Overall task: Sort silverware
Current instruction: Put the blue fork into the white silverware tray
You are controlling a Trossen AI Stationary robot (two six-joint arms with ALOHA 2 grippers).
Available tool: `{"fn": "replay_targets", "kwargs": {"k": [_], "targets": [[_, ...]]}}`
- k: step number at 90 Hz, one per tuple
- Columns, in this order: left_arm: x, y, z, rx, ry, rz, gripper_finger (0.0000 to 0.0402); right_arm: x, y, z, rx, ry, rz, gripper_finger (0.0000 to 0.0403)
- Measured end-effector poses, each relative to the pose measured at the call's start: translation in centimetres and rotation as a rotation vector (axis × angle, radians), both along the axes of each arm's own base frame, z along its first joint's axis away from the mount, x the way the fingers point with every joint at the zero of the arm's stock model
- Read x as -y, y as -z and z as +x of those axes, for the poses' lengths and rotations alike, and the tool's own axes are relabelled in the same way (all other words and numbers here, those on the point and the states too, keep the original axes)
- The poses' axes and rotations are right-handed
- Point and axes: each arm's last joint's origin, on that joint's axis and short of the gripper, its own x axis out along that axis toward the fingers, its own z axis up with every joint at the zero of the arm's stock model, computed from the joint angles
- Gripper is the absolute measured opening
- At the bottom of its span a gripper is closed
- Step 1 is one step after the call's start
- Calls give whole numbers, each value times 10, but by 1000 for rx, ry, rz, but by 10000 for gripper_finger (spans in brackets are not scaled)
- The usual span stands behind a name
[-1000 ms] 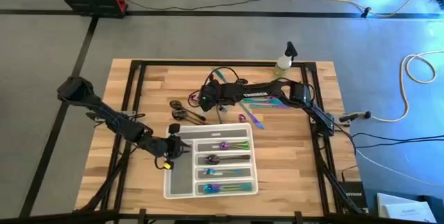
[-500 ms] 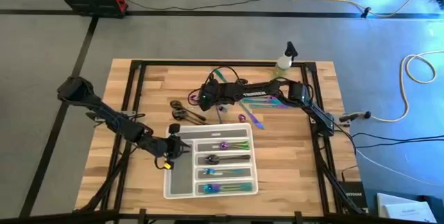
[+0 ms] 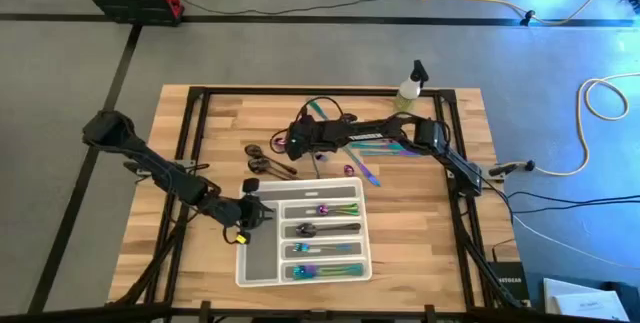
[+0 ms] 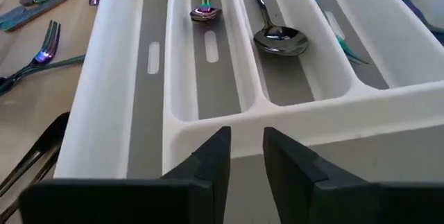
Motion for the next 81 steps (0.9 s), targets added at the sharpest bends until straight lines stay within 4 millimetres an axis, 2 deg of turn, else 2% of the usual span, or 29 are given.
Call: {"fn": "replay_targets", "kwargs": {"k": [23,69,81], "targets": [[0,0,0,-3,-2,0,72,-6,0,2,0,-7,-16,68],[0,0,0,-4,-4,-2,72,-9,0,2,-14,-23,-44,73],[0,0,0,-5,-4,-2,72,-10,-12,6,-21,-46,-94,73]]}}
